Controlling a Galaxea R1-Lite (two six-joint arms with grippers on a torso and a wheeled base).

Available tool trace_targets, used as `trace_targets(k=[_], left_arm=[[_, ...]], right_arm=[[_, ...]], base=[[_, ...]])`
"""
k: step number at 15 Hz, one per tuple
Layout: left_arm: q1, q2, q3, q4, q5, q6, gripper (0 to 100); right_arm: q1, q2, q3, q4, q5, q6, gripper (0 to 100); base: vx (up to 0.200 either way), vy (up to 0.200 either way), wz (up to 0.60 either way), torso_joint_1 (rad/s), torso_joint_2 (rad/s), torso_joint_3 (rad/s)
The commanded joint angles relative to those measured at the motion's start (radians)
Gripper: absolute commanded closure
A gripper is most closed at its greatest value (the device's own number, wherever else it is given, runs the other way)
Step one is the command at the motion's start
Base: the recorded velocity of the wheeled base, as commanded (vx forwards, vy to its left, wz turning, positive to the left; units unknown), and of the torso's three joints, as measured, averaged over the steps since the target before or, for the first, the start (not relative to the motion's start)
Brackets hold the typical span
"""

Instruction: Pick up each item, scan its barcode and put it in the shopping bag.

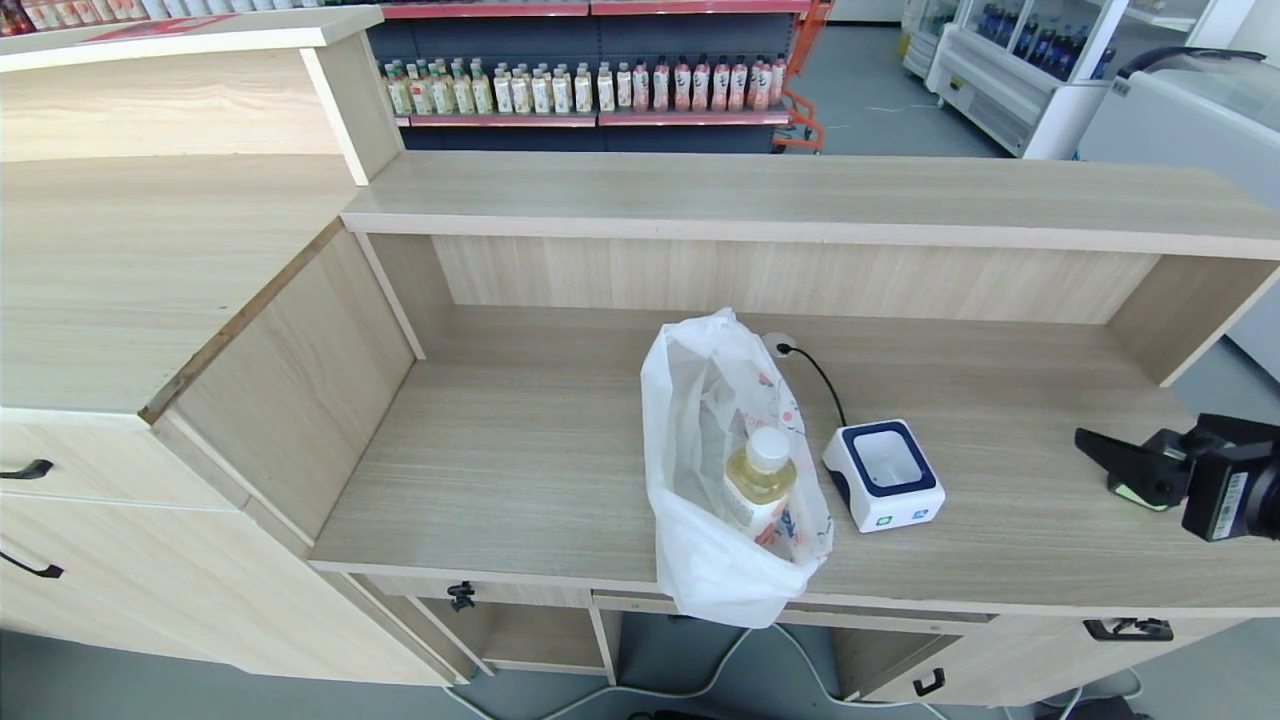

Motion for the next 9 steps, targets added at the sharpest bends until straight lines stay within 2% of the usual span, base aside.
trace_targets(k=[1, 3, 5, 9], left_arm=[[0.0, 0.001, 0.0, 0.0, 0.0, 0.0, 100], [0.0, 0.001, 0.0, 0.0, 0.0, 0.0, 100], [0.0, 0.0, 0.0, 0.0, 0.0, 0.0, 100], [0.0, 0.0, 0.0, 0.0, 0.0, 0.003, 100]], right_arm=[[-0.15, -0.006, 0.08, 0.001, 0.0, -0.008, 0], [-0.234, 0.0, 0.122, 0.001, 0.002, -0.022, 0], [-0.274, 0.016, 0.136, 0.001, 0.005, -0.022, 0], [-0.278, 0.045, 0.131, -0.002, 0.008, -0.021, 0]], base=[[0.0, -0.2, 0.0, -0.002, 0.0, 0.007], [0.0, -0.2, 0.0, -0.002, 0.0, 0.005], [0.0, -0.2, 0.0, 0.01, 0.0, -0.002], [0.0, -0.2, 0.0, 0.001, 0.0, 0.0]])
